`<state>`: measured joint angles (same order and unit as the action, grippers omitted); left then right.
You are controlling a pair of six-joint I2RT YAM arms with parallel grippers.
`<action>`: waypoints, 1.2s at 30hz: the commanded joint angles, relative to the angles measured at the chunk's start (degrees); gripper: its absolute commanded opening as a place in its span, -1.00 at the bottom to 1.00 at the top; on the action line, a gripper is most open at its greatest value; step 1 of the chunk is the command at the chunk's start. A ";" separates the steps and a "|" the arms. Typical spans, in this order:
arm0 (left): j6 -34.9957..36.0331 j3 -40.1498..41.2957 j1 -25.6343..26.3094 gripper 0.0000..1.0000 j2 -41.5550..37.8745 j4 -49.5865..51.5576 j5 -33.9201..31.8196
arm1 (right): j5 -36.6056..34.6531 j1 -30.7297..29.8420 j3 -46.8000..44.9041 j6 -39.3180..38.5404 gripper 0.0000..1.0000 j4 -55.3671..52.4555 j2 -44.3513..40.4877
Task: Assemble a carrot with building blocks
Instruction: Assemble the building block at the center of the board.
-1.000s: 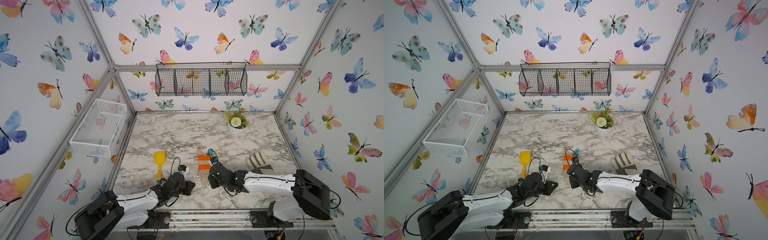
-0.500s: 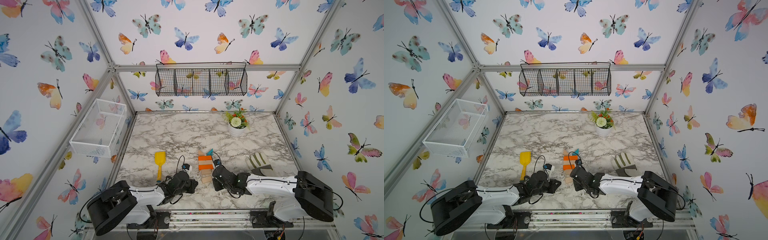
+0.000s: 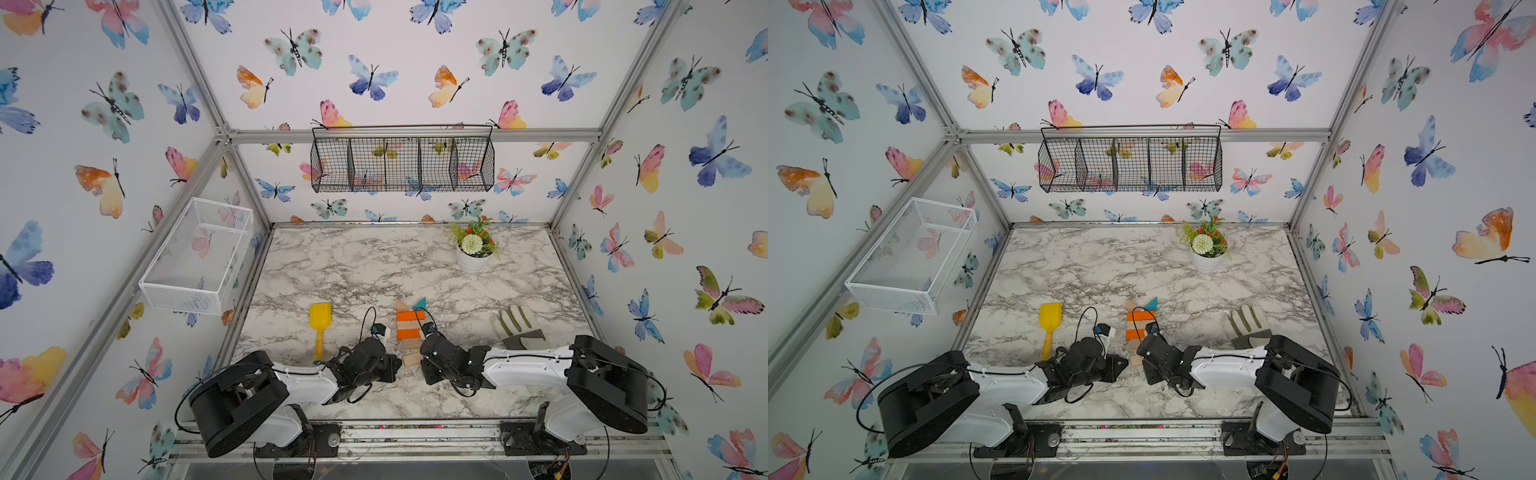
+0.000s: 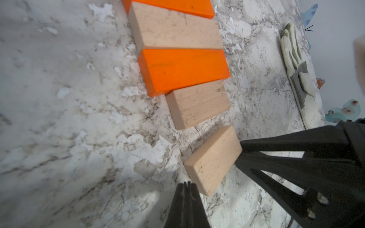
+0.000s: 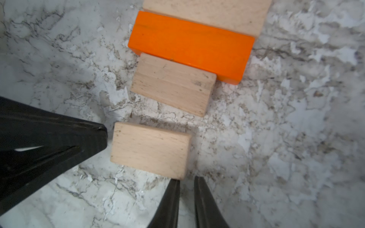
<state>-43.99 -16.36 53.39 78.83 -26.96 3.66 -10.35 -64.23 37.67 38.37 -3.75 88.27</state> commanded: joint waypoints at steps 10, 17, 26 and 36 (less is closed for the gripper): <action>1.32 -2.25 0.14 -0.90 3.89 -0.68 -1.17 | 4.27 -0.18 2.97 -1.08 -0.66 0.69 3.70; 2.03 -2.70 -0.19 -0.90 3.12 0.24 -1.88 | 3.85 -0.16 3.55 -1.28 -0.66 -0.02 3.76; 2.53 -3.99 -0.56 -0.90 5.05 -0.37 -1.26 | 3.19 -0.20 3.81 -1.35 -0.66 -0.98 3.22; 2.54 -3.84 -0.61 -0.90 5.12 -0.46 -1.49 | 1.15 -0.20 3.56 -1.54 -0.66 -1.66 2.19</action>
<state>-42.22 -19.77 52.60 83.46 -27.07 1.37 -8.95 -64.18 40.58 37.78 -5.02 90.65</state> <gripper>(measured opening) 0.052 0.170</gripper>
